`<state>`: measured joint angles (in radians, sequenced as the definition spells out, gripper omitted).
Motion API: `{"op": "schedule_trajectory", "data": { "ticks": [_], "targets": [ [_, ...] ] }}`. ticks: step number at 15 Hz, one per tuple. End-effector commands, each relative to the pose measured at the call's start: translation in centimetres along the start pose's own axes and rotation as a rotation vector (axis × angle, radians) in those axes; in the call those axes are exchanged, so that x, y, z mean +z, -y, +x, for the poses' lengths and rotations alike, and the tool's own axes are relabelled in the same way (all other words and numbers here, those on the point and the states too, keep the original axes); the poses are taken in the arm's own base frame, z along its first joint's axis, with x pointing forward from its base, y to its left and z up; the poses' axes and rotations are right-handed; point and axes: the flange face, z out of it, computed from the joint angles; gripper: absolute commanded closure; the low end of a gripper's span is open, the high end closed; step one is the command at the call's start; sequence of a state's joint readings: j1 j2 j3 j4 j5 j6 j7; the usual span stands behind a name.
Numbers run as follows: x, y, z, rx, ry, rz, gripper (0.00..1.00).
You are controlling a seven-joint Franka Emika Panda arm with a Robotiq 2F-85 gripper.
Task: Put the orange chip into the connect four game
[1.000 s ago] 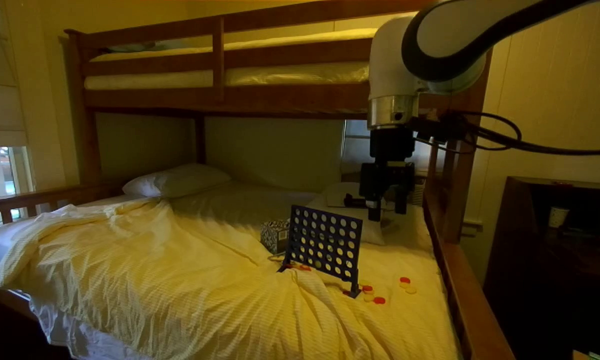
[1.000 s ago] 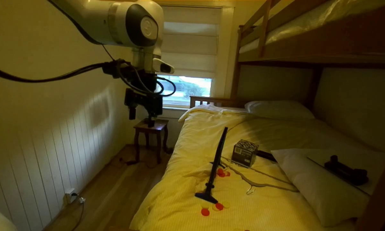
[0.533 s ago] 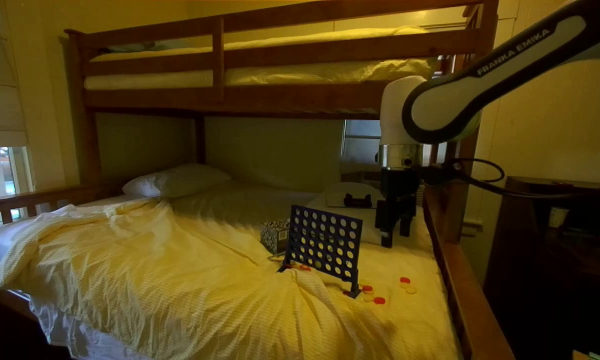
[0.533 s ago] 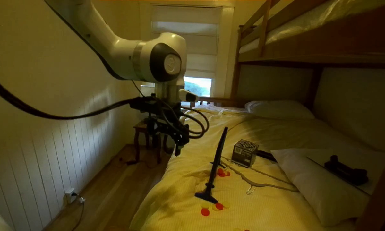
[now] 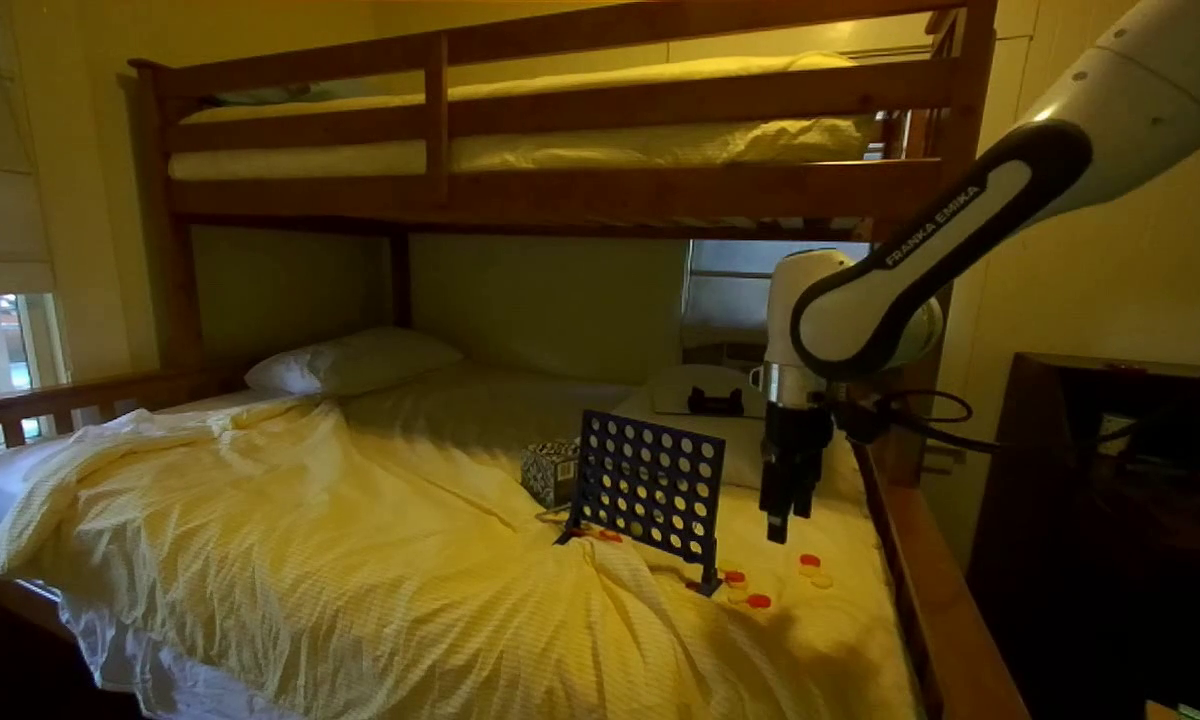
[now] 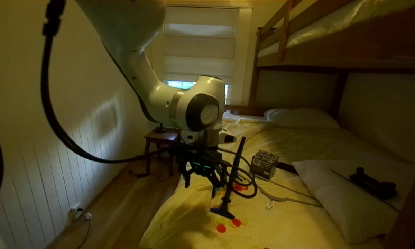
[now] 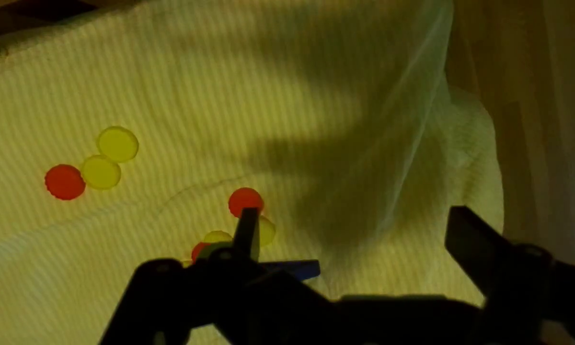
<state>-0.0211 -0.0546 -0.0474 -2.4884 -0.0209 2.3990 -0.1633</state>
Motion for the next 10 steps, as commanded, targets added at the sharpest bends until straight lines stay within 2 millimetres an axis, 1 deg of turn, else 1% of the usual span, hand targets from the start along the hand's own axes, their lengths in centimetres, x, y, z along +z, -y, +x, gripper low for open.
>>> {"op": "schedule_trajectory", "data": {
  "ticks": [1,2,3,4,6,10],
  "targets": [
    [4.2,-3.0,0.7,-0.021,0.062,0.009,0.0],
    [5.3,-3.6,0.9,-0.019,0.08,0.02,0.0],
    [3.5,-2.5,-0.1,-0.003,0.06,0.011,0.0],
    [4.4,-3.1,0.0,-0.005,0.078,0.014,0.0],
    [5.5,-3.5,0.3,-0.006,0.092,0.016,0.0],
    [5.5,-3.5,0.6,-0.008,0.09,0.015,0.0]
  ]
}}
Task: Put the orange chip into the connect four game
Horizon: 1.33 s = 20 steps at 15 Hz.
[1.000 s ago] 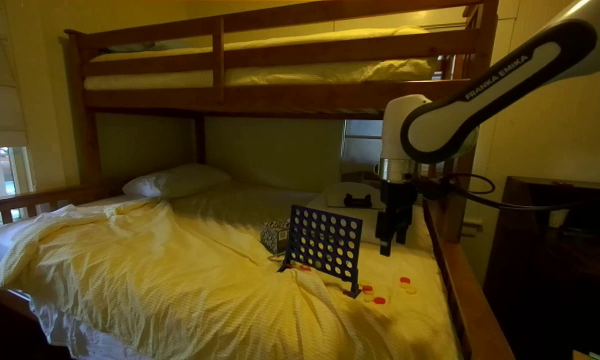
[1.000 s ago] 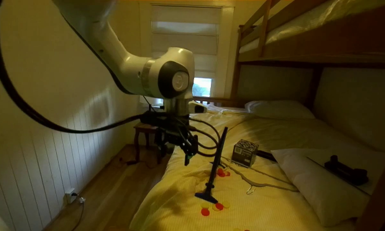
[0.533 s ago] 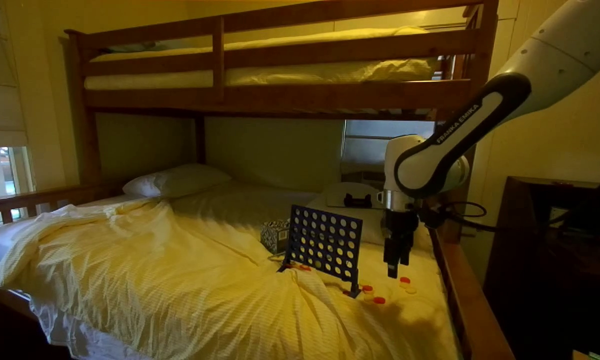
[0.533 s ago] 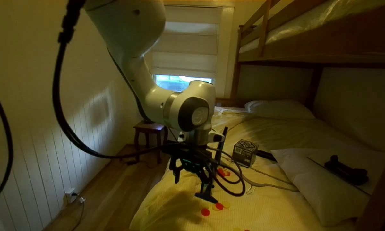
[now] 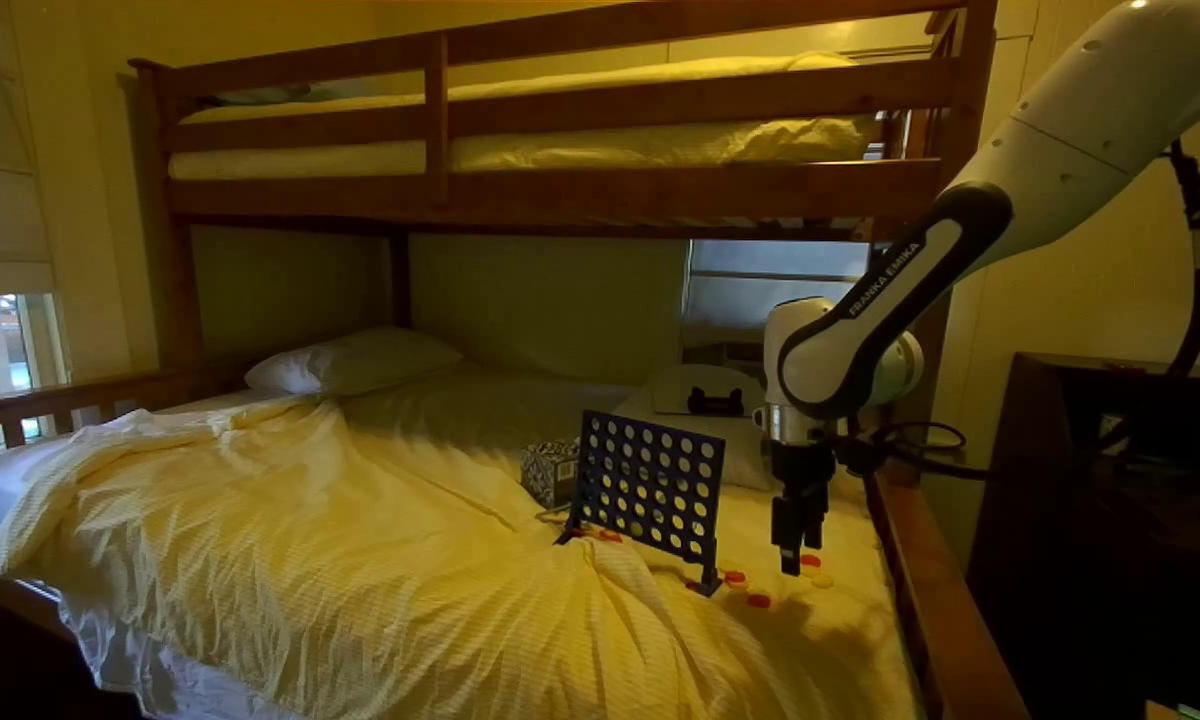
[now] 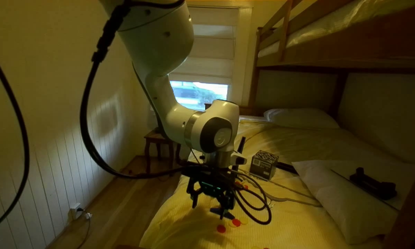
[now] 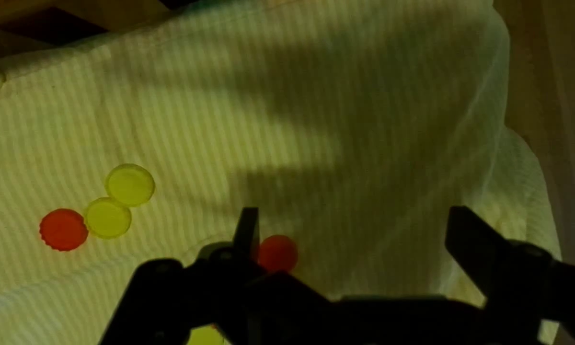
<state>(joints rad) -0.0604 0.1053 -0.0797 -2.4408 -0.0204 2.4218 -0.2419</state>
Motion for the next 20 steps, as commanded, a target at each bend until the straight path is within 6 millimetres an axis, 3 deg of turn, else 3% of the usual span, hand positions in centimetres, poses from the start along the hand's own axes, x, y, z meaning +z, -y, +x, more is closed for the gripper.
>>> {"op": "schedule_trajectory", "data": {
  "ticks": [1,12,20],
  "targets": [
    [0.4,-0.1,0.4,-0.012,0.001,-0.012,0.0],
    [7.1,-3.9,3.0,-0.196,-0.037,0.015,0.0],
    [9.0,-4.4,6.2,-0.304,-0.093,0.048,0.03]
  ]
}}
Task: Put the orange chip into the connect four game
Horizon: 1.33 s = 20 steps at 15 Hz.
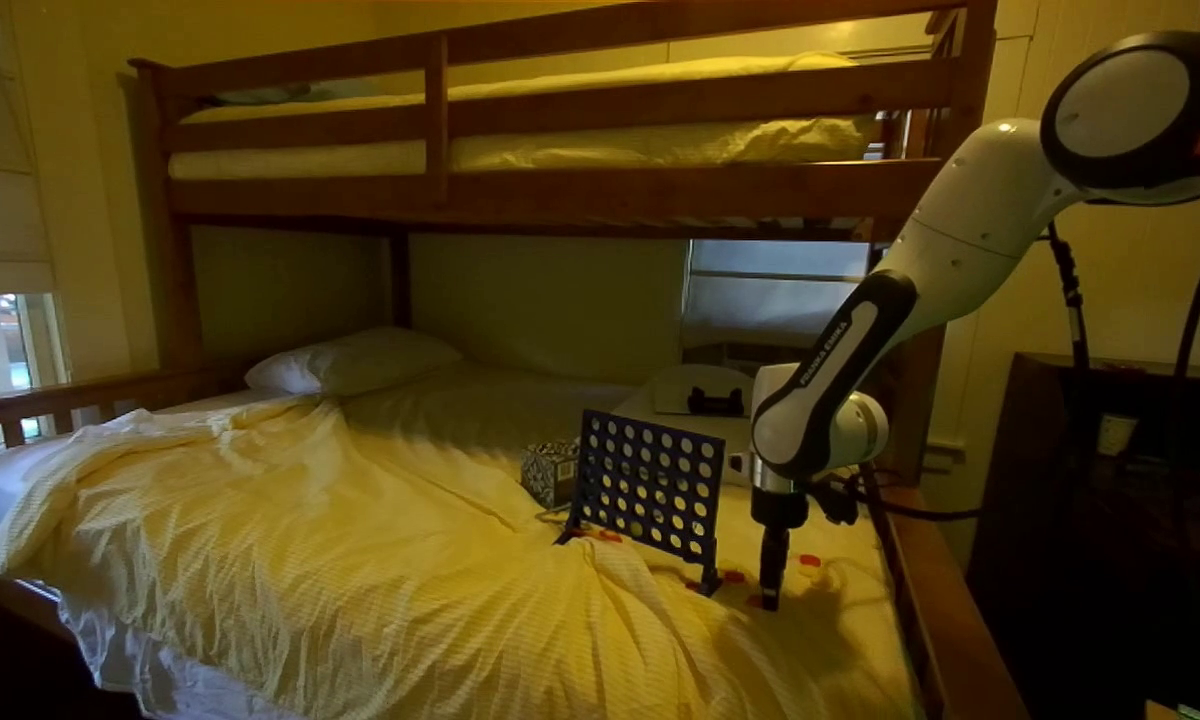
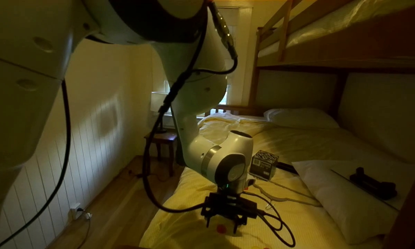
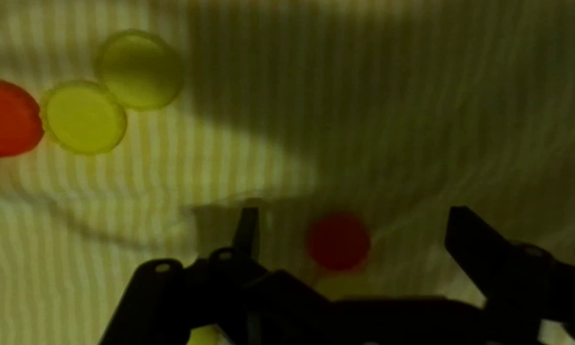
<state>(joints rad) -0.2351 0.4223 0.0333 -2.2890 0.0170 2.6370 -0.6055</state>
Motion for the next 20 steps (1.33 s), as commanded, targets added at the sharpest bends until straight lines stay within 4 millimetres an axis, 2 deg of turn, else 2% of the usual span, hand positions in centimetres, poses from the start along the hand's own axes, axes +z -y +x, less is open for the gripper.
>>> {"op": "schedule_trajectory", "data": {
  "ticks": [1,4,11,20],
  "targets": [
    [0.8,-0.6,1.7,-0.043,-0.033,0.023,0.11],
    [1.2,-0.6,2.3,-0.068,-0.033,0.033,0.39],
    [1.6,-0.8,2.6,-0.09,-0.034,0.033,0.89],
    [0.4,-0.4,1.2,-0.04,-0.031,0.034,0.9]
  ]
}}
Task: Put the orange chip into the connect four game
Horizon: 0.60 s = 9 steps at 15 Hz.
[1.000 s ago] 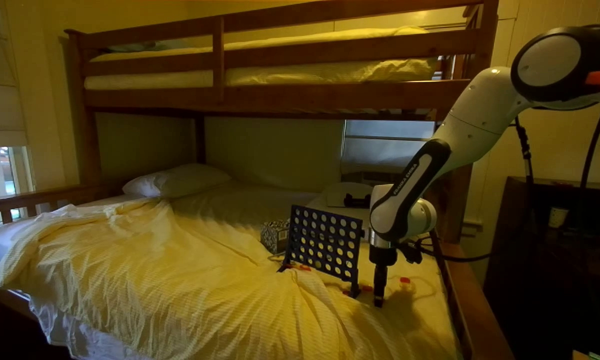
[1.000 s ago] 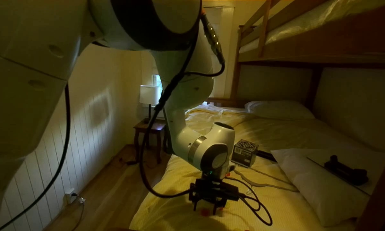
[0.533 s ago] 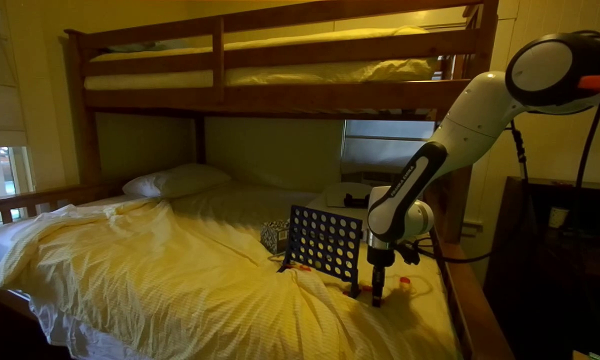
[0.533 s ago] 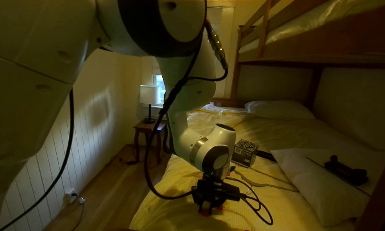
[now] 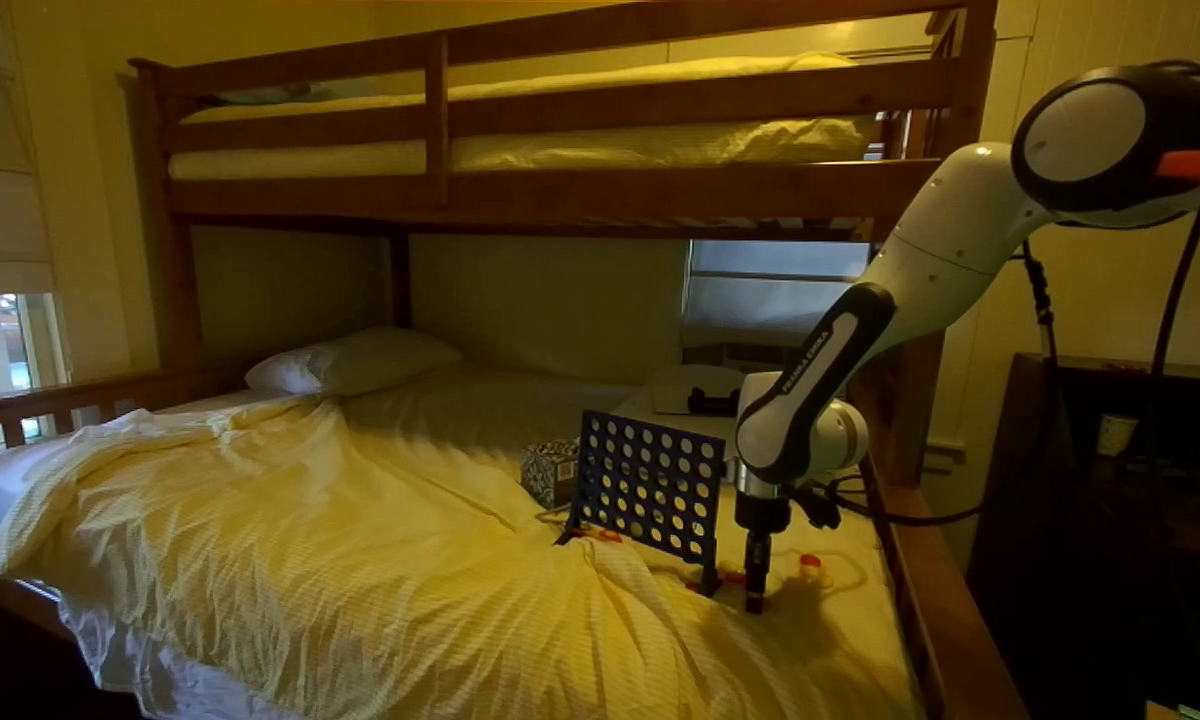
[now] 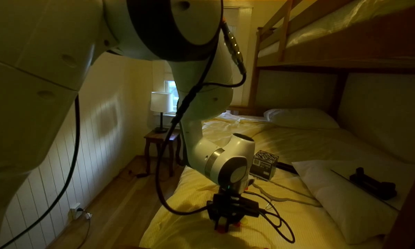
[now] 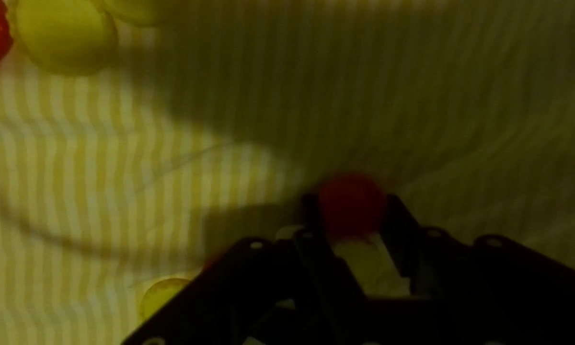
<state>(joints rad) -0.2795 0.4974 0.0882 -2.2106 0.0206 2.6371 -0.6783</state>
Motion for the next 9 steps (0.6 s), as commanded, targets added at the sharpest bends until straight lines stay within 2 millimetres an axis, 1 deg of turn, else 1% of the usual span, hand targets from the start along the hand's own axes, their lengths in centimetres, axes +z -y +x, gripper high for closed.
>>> {"op": "schedule_trajectory", "data": {
  "ticks": [1,5,6,7,8,9],
  "targets": [
    [-1.1,0.3,-1.1,0.066,-0.015,0.014,0.9],
    [-1.5,-0.5,-1.7,0.193,-0.024,0.033,0.9],
    [-1.4,-0.7,-1.7,0.228,-0.021,0.037,0.4],
    [-1.4,-0.8,-1.8,0.247,-0.017,0.039,0.39],
    [-1.4,-0.8,-1.9,0.263,-0.014,0.042,0.34],
    [-1.3,-0.9,-1.9,0.277,-0.011,0.045,0.59]
  ]
}}
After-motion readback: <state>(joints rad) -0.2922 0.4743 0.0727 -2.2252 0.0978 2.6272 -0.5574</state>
